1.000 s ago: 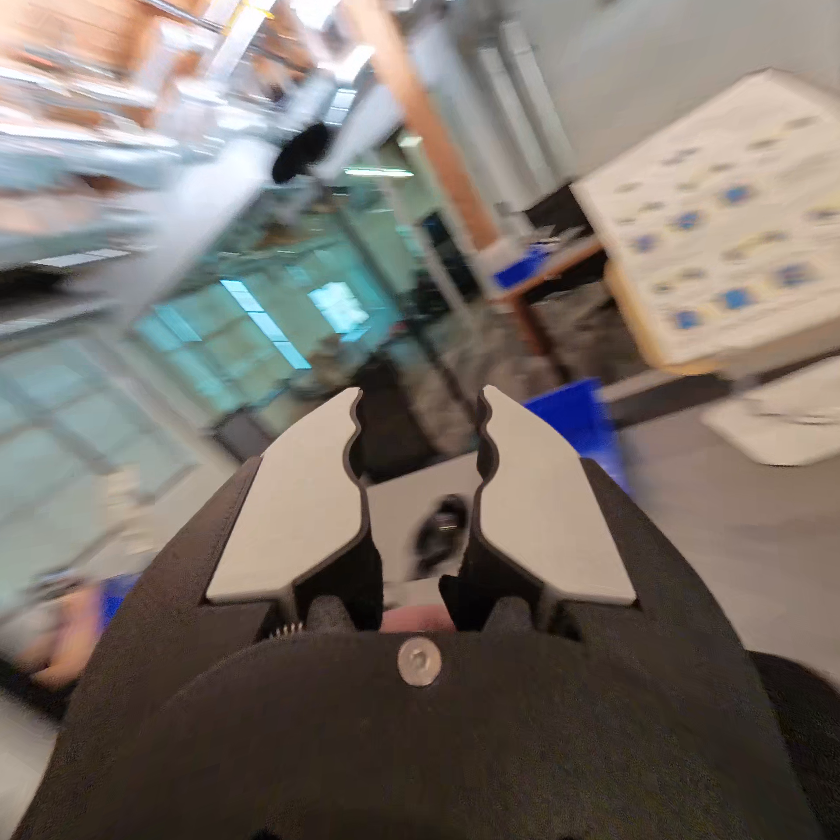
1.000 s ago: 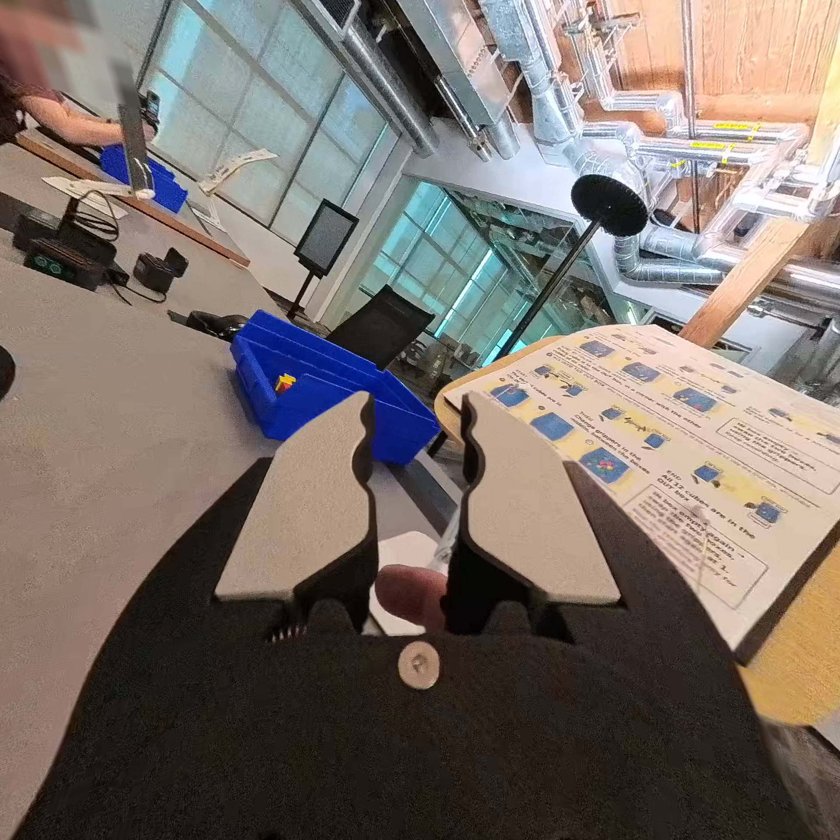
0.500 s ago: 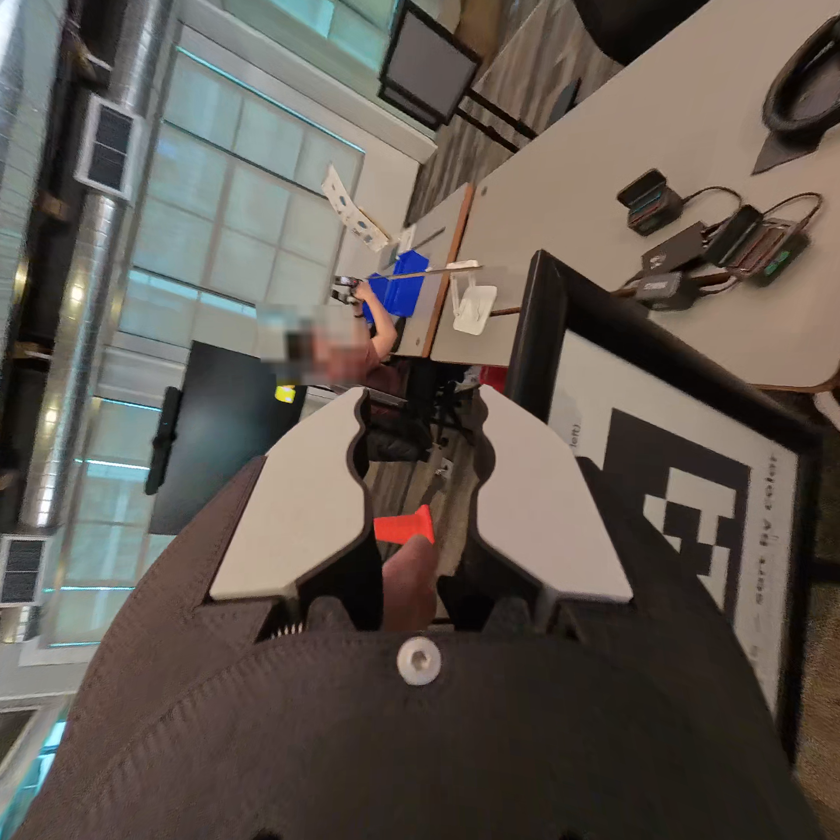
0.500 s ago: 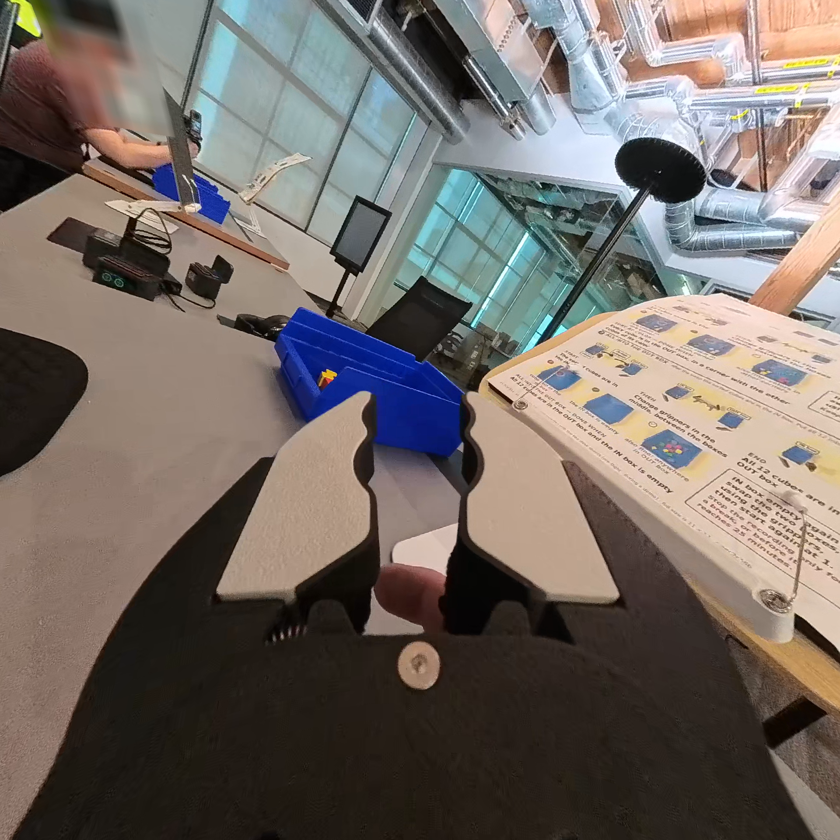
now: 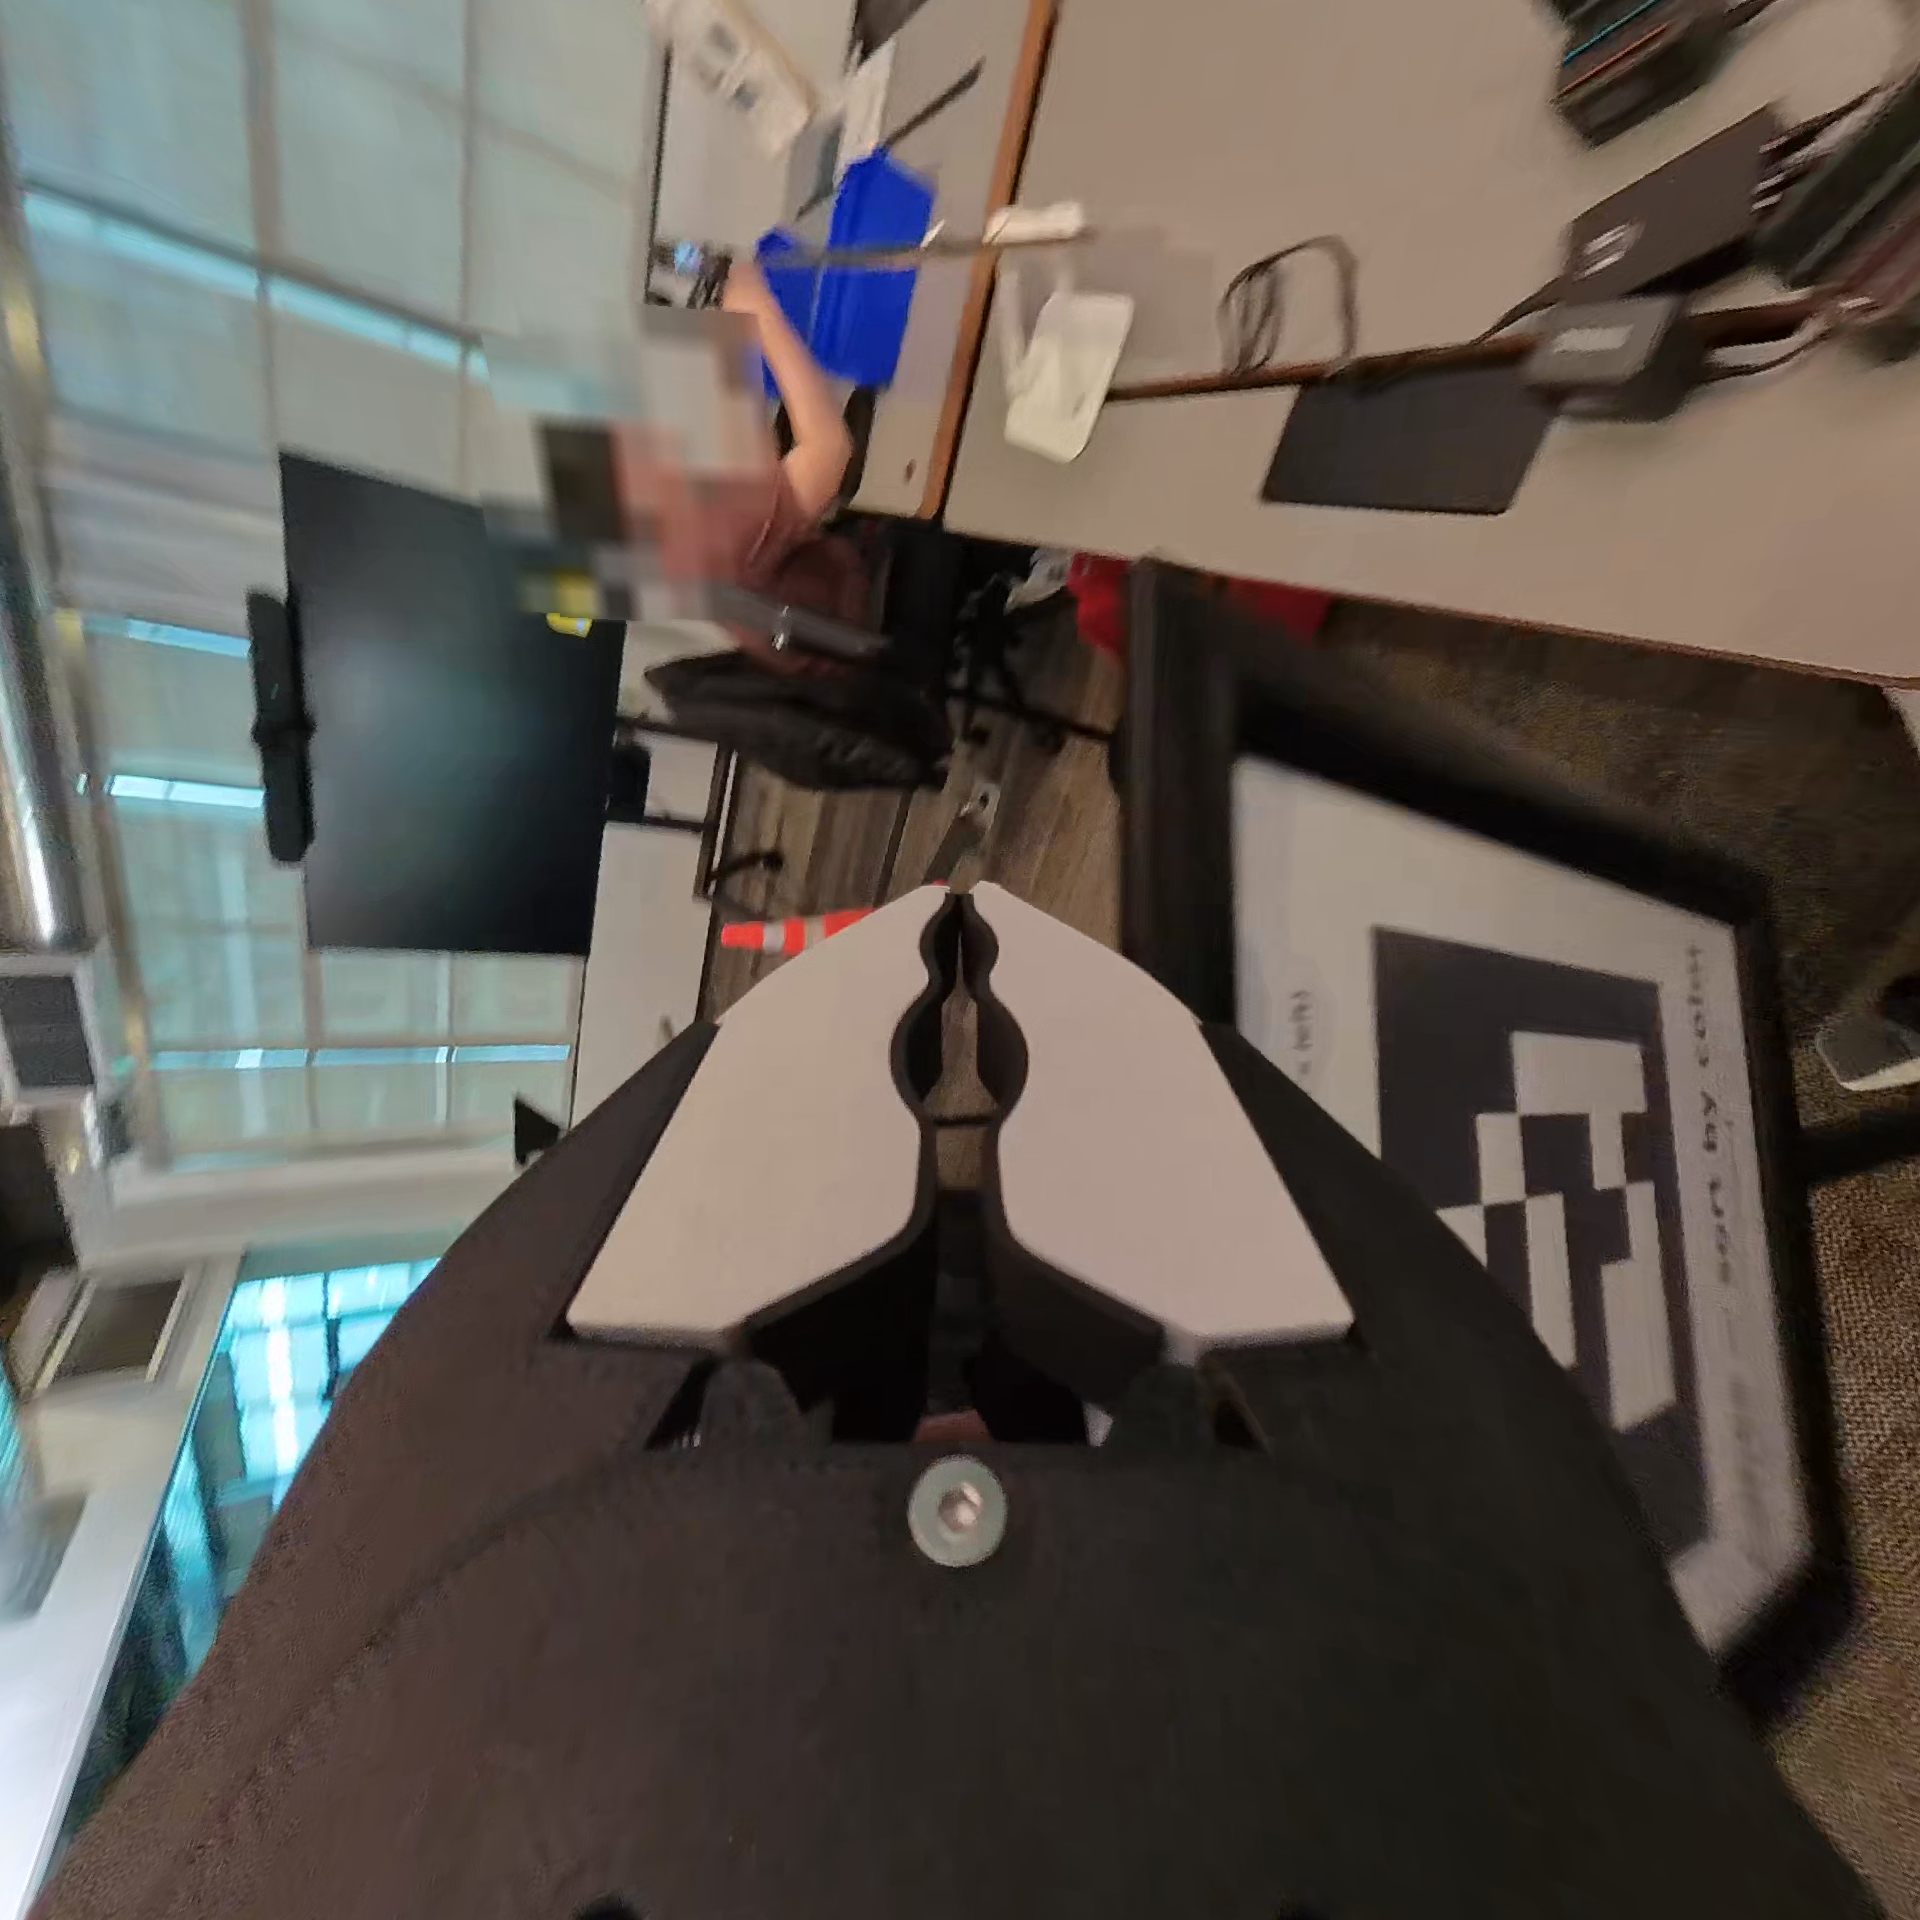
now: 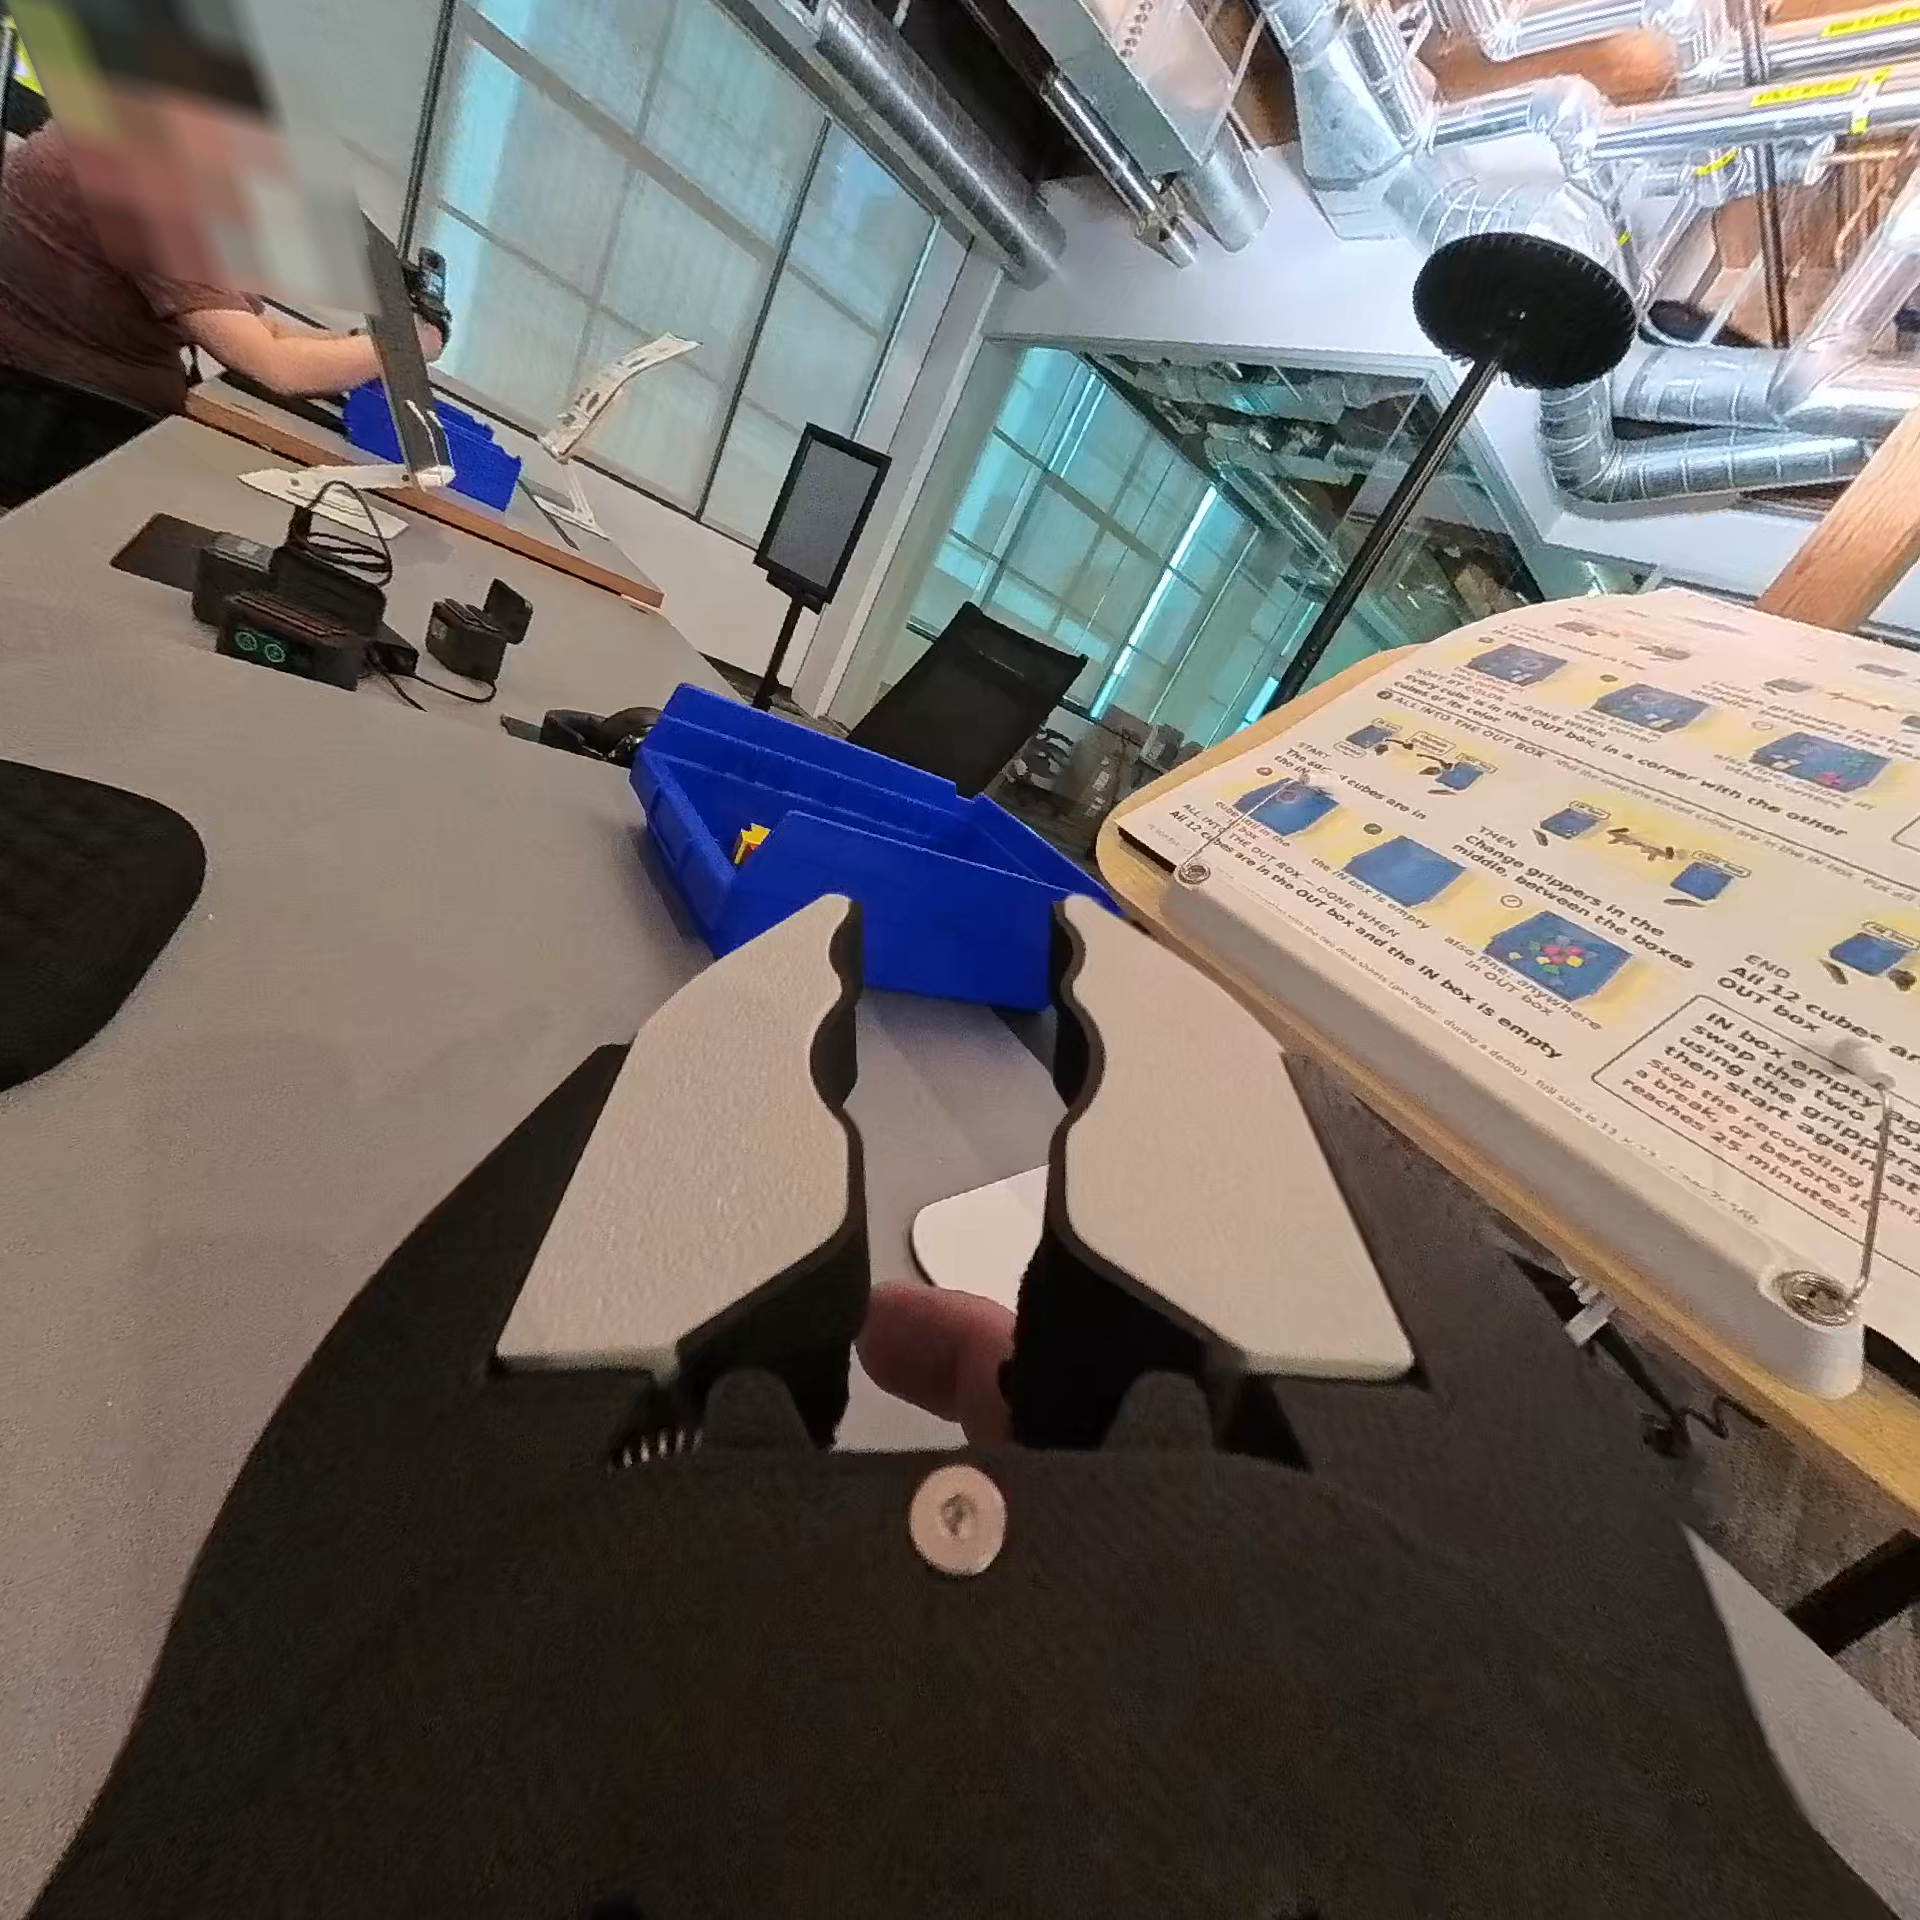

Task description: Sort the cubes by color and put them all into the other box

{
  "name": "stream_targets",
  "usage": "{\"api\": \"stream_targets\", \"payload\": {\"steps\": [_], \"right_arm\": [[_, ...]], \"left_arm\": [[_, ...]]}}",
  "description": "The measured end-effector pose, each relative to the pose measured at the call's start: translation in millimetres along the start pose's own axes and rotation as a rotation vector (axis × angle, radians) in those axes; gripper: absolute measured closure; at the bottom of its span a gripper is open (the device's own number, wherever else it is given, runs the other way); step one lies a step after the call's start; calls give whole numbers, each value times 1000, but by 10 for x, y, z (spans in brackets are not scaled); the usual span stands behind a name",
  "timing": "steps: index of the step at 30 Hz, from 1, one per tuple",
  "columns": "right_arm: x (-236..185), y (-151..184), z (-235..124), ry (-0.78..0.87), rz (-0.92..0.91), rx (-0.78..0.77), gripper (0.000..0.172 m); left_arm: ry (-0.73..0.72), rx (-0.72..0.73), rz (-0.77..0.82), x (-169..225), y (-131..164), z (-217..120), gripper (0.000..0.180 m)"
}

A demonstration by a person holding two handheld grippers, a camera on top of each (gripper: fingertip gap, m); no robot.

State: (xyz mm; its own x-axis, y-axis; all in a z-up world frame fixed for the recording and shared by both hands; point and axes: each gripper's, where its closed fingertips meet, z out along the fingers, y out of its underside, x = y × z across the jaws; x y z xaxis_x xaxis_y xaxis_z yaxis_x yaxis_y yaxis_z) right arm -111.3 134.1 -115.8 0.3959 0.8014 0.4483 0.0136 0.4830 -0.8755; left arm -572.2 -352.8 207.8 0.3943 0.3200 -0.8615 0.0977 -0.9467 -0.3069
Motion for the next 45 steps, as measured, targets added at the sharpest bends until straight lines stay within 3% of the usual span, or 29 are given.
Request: {"api": "stream_targets", "payload": {"steps": [1, 4, 10, 13, 16, 20, 22, 25, 28, 32, 35, 38, 41, 45], "right_arm": [[-4, 10, -5, 1, 6, -1, 137], [-30, 34, 13, -5, 40, 4, 137], [-45, 104, 11, -14, 74, -6, 134], [-46, 111, 13, -21, 89, -16, 132], [-31, 135, 19, -21, 95, -35, 130], [-2, 174, 47, -18, 80, -72, 128], [3, 196, 73, -25, 111, -93, 128], [29, 266, 88, -34, 183, -161, 129], [96, 325, 91, 6, 209, -227, 129], [286, 541, 69, 107, 255, -346, 123], [452, 762, 28, 171, 385, -414, 116], [643, 997, -52, 261, 408, -491, 110], [807, 1044, -127, 325, 435, -475, 119], [950, 1070, -203, 364, 479, -461, 116]], "left_arm": [[-38, -53, -18, -50, 35, 55, 180], [-117, -204, -32, -166, 162, 187, 180], [-193, -271, 7, -167, 51, 194, 178], [-281, -281, 63, -227, -2, 93, 161], [-397, -128, 12, -387, -289, -166, 161], [-424, 305, -43, -103, -1085, -788, 161], [-269, 587, -79, 402, -1608, -1071, 154], [104, 1004, -124, 1505, -2369, -1475, 157], [416, 1238, -144, 2626, -2916, -1649, 149], [852, 1400, -235, 3871, -3414, -1880, 132], [1075, 1412, -246, 4691, -3683, -1999, 122], [1211, 1422, -264, 5310, -3824, -2125, 123], [1285, 1396, -262, 5817, -3947, -2193, 125], [1349, 1342, -261, 6231, -4093, -2194, 127]]}}
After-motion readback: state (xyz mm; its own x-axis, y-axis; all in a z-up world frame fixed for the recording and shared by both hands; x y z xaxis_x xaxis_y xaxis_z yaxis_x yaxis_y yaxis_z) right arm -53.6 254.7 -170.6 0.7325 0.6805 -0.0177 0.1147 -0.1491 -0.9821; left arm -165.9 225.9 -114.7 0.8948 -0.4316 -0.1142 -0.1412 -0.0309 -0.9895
